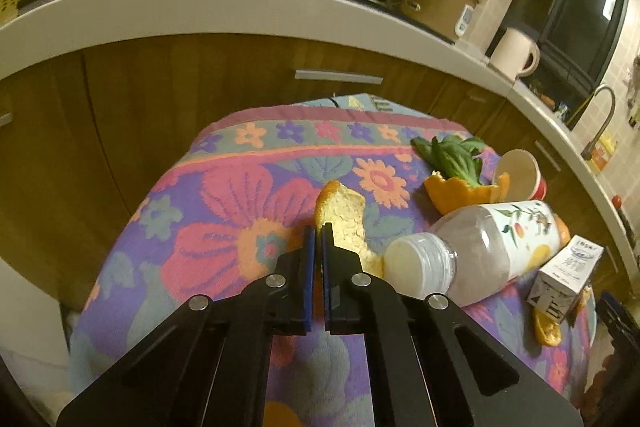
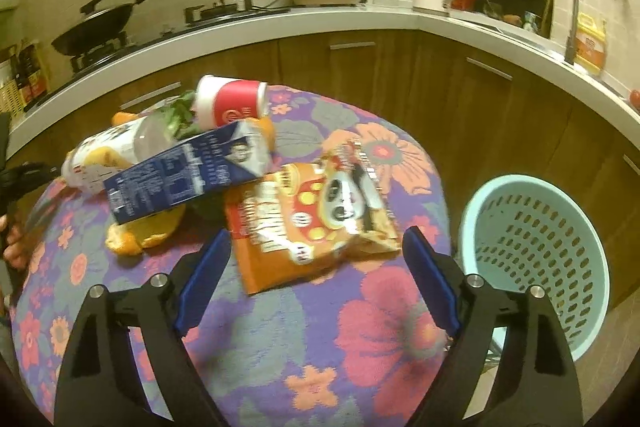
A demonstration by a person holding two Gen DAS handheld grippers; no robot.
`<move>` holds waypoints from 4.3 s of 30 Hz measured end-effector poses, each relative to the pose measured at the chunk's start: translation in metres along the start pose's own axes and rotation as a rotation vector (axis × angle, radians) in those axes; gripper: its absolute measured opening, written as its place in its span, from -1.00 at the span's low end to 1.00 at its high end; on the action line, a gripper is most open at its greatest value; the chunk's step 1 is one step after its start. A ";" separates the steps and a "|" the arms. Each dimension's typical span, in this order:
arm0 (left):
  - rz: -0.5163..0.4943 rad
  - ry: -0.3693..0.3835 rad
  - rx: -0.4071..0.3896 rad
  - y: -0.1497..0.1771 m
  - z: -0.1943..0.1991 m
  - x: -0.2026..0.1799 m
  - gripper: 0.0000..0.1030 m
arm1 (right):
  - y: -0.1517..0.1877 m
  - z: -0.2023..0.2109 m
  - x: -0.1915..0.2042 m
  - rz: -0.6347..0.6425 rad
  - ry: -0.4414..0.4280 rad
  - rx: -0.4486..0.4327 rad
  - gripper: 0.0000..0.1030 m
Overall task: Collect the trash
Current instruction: 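Grasp the bread crust with the left gripper while the right grasps the orange snack bag, then carry both items over the blue basket and open both grippers to drop them, then return to the table and grasp the white carton with the right gripper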
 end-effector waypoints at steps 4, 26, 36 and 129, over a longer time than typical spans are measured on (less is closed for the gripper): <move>0.012 0.020 -0.051 0.000 0.016 -0.001 -0.99 | -0.009 -0.009 -0.014 -0.017 0.030 0.014 0.61; -0.046 0.100 -0.179 0.011 0.089 -0.062 -0.99 | 0.011 -0.014 -0.027 -0.049 -0.050 0.117 -0.48; -0.162 0.268 -0.180 0.024 0.100 -0.174 -0.99 | 0.002 0.027 -0.061 -0.116 -0.054 0.028 -0.61; -0.106 0.316 -0.025 0.057 0.041 -0.202 0.19 | -0.045 -0.045 0.077 0.100 -0.495 0.183 0.42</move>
Point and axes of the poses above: each gripper's, at about its wrist camera, not at the fingertips, and z roughly against the way its jaws point, x to its left, y to its underside, the point moved 10 cm from there along -z, roughly the way its jaws point, and after that the axes turned 4 degrees about -z, right-handed, at the moved point
